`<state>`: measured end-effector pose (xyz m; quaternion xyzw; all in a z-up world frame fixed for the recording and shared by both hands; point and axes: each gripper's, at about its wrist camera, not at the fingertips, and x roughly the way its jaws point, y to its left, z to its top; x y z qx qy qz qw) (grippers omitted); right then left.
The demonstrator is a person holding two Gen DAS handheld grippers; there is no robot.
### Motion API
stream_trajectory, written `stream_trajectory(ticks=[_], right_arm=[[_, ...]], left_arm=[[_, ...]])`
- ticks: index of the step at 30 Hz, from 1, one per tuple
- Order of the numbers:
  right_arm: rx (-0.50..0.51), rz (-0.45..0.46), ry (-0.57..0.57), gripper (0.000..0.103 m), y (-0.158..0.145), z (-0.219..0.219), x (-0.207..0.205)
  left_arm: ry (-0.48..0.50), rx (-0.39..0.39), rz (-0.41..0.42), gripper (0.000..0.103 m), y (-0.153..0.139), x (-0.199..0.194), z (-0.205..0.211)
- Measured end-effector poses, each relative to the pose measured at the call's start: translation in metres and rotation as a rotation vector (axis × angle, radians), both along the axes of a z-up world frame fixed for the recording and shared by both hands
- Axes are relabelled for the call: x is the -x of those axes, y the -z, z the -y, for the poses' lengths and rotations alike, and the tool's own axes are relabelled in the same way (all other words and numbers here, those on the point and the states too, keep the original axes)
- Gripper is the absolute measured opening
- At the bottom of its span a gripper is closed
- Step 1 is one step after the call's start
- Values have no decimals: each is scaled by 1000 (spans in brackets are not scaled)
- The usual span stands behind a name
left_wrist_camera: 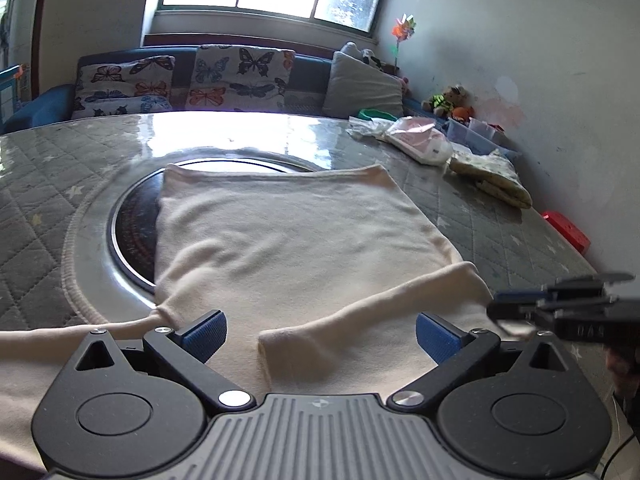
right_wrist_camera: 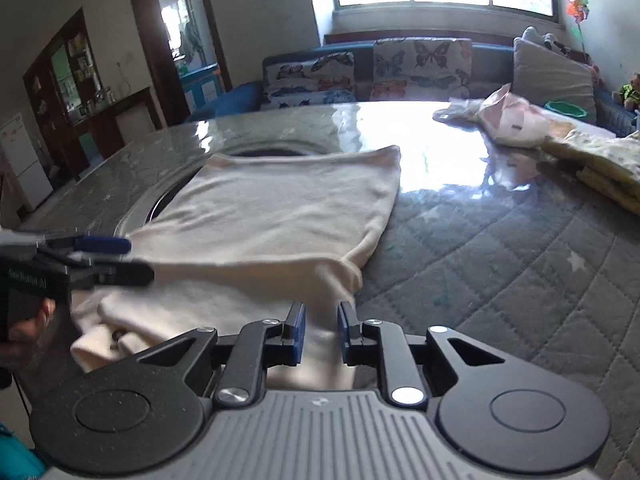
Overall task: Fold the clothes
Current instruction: 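Lay the sleeve across the sweatshirt body and open the right gripper, then move the left gripper to the other sleeve and close on its cuff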
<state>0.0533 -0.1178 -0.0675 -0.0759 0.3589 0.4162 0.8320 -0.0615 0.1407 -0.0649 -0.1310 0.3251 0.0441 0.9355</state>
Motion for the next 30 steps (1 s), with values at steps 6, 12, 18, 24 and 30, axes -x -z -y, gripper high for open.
stream_trajectory(ticks=[6,12,18,24,30], right_arm=[[38,48,-29,26,-4,-6,14],[27,67,-139,42,-14,-33,30],[28,73,-246,59,-11,-69,45],[36,77,-270,63,-11,-80,50],[43,71,-267,63,-10,-80,50]], left_arm=[[-102,-21,7,103,-5,30,-23],[-288,-25,8,103,-9,71,-59],[-489,-52,-12,103,-6,112,-96],[-679,-42,-25,103,0,141,-131],[-749,29,-38,96,9,148,-150]])
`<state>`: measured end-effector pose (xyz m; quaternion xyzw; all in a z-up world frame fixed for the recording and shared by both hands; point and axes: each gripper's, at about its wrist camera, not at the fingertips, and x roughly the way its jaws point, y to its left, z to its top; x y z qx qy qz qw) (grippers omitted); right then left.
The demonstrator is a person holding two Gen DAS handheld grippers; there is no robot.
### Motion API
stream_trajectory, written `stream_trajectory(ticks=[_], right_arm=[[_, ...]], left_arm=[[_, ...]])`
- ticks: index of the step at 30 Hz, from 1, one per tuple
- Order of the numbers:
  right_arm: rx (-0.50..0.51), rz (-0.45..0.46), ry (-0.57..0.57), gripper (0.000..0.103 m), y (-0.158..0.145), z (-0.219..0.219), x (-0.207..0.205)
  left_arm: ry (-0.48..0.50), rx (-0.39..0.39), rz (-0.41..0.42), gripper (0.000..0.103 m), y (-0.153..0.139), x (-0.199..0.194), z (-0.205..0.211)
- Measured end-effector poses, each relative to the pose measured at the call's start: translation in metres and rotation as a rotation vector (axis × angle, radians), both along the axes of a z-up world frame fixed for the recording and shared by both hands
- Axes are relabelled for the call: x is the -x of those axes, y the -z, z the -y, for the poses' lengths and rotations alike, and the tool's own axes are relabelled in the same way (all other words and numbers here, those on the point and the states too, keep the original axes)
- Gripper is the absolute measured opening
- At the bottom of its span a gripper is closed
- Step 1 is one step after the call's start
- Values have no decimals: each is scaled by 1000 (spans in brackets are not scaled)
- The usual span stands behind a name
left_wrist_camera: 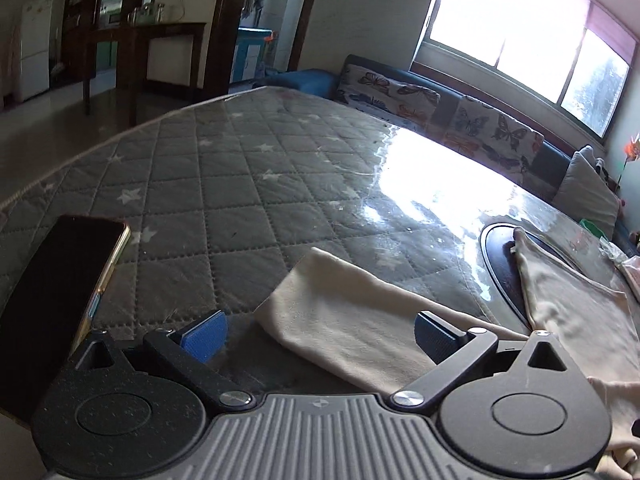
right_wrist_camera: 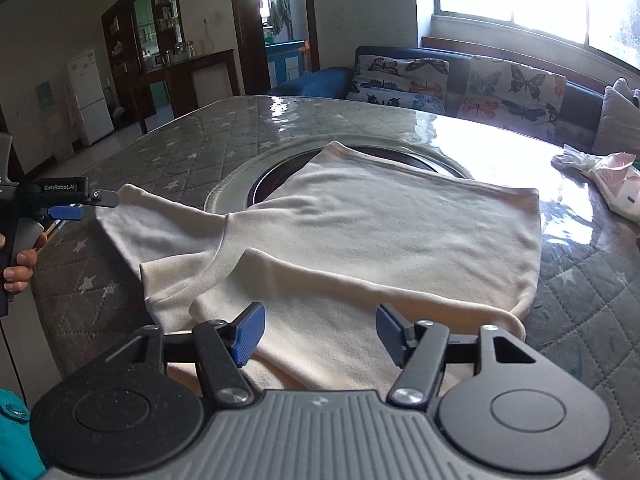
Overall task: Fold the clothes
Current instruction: 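Move the left gripper to the other sleeve and close on its cuff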
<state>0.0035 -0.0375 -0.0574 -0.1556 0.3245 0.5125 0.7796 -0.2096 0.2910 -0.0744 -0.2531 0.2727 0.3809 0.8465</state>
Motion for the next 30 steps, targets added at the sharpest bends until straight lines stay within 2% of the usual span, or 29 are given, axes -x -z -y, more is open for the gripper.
stream_trajectory(ticks=[1,8,12,13,16,20,24,30], right_arm=[[1,0,0,63,0,0,0],[3,-5,8,64,3,3,-1],[0,-9,16,64,3,6,-3],[-3,-10,20,64,3,7,-3],[-12,-10,35,65,3,12,-5],[-28,-13,57,65,2,19,-8],[-49,-14,77,65,0,25,-10],[-86,-12,109,65,-2,39,-14]], left_arm=[[-3,8,0,91,1,0,-2],[-53,-6,-5,69,2,0,-3],[-108,-21,-24,44,2,-1,-4],[-117,-16,-22,34,1,0,-5],[-131,12,4,16,-1,4,-8],[-109,66,80,12,-8,8,-8],[-18,65,134,9,-29,-4,6],[184,64,228,7,-67,-37,40]])
